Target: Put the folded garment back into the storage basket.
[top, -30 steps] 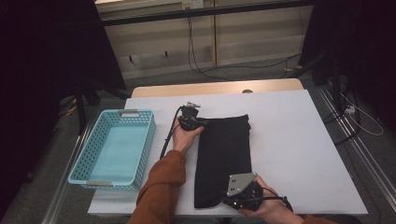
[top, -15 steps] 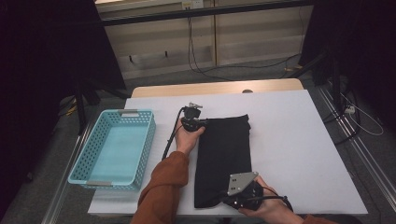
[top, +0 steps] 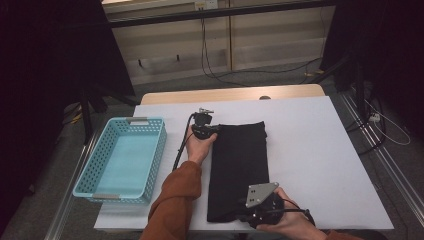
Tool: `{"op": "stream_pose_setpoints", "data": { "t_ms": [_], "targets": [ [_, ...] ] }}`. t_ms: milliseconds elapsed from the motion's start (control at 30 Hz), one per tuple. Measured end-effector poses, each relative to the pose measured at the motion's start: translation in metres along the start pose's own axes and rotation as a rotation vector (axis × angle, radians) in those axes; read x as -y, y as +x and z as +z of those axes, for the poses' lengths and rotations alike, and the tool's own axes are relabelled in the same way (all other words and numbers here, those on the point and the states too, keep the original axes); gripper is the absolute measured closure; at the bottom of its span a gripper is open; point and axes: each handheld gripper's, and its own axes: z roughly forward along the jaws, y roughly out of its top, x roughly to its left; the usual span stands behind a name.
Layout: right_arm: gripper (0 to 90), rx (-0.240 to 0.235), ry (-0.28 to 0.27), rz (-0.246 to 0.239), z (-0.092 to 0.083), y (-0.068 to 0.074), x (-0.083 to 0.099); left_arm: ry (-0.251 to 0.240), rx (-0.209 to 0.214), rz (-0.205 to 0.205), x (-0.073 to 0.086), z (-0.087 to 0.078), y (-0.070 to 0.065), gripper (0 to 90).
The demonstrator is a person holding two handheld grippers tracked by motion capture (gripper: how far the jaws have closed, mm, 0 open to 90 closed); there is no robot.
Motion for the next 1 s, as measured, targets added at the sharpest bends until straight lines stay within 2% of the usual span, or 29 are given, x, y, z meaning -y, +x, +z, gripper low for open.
{"op": "stream_pose_setpoints", "data": {
  "t_ms": [133,200,300,400,467,600,700,1000],
  "targets": [
    [44.6,-0.004,0.008,-0.029,0.003,0.004,0.002,0.011,-0.007,-0.01,0.001,0.003,0.002,82.9],
    [45.5,-0.005,0.022,-0.026,0.003,0.004,0.0,0.002,-0.002,-0.009,0.0,0.002,0.003,82.9],
    [52.0,0.011,0.03,-0.032,0.004,0.004,-0.002,-0.009,0.011,-0.021,-0.001,0.001,0.003,82.9],
    [67.2,0.039,0.026,-0.033,0.003,0.001,-0.001,-0.018,0.013,-0.019,-0.002,-0.002,0.003,82.9],
    [74.2,0.062,0.033,-0.036,0.003,0.001,-0.002,-0.03,0.016,-0.028,-0.003,-0.003,0.003,82.9],
    [78.5,0.082,0.033,-0.02,0.003,0.001,-0.003,-0.041,0.035,-0.048,-0.004,-0.004,0.004,82.9],
    [79.6,0.068,0.017,0.01,0.002,-0.002,-0.003,-0.04,0.039,-0.05,-0.005,-0.004,0.005,82.9],
    [80.1,0.044,-0.035,0.051,-0.005,-0.007,-0.004,-0.065,0.05,-0.053,-0.013,-0.01,0.003,82.9]
  ]
}}
